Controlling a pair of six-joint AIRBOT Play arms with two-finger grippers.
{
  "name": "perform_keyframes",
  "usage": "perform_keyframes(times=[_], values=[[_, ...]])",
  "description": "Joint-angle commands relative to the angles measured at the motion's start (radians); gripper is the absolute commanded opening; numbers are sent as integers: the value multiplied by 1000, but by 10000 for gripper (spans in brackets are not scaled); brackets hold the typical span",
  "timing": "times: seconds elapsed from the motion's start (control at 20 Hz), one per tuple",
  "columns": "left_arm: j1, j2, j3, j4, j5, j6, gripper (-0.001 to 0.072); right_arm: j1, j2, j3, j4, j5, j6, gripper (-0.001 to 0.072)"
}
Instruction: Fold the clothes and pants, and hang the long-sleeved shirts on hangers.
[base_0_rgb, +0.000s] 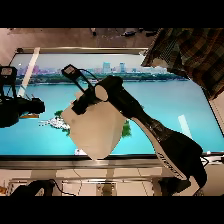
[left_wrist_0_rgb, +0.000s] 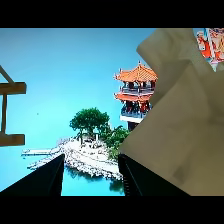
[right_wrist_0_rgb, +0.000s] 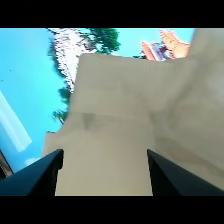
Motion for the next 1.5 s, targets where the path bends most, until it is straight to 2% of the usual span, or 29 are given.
perform_keyframes(times=[0.0,0.1,0.2,0.3,0.35,0.45,0.5,0.55,0.6,0.65,0.75,0.85,1.0,1.1,1.3,1.45], values=[[0,-7,0,-6,1,0,402,69,-98,-42,25,-200,72,622],[0,-7,0,-17,0,0,402,109,-225,-37,-25,-253,191,622],[0,-7,0,-33,0,0,402,111,-325,-11,-70,-192,323,622],[0,-7,0,-38,-4,0,403,85,-376,52,-69,-148,380,621],[0,-7,0,-48,-9,0,403,76,-385,74,-71,-145,391,581],[0,-7,0,-68,-31,0,402,55,-396,74,-84,-136,482,433],[0,-7,0,-83,-39,0,402,40,-402,74,-85,-127,538,307],[0,-7,0,-87,-40,0,402,26,-403,74,-83,-120,570,142],[0,-7,-1,-88,-40,0,402,12,-400,74,-72,-115,594,31],[0,-7,-1,-88,-40,0,402,5,-391,75,-61,-108,594,28],[0,-8,-2,-79,-40,2,396,0,-347,75,-64,-98,517,26],[0,-8,-13,-80,-42,36,261,0,-270,75,-71,-77,387,26],[0,-8,-49,-88,-42,79,266,0,-115,75,-100,49,211,26],[0,-8,-69,-148,-53,125,266,0,-4,74,-117,164,114,26],[0,-37,-74,-380,-80,305,266,0,188,74,-121,370,55,25],[0,-77,-74,-462,-98,409,266,0,294,71,-138,520,55,24]])
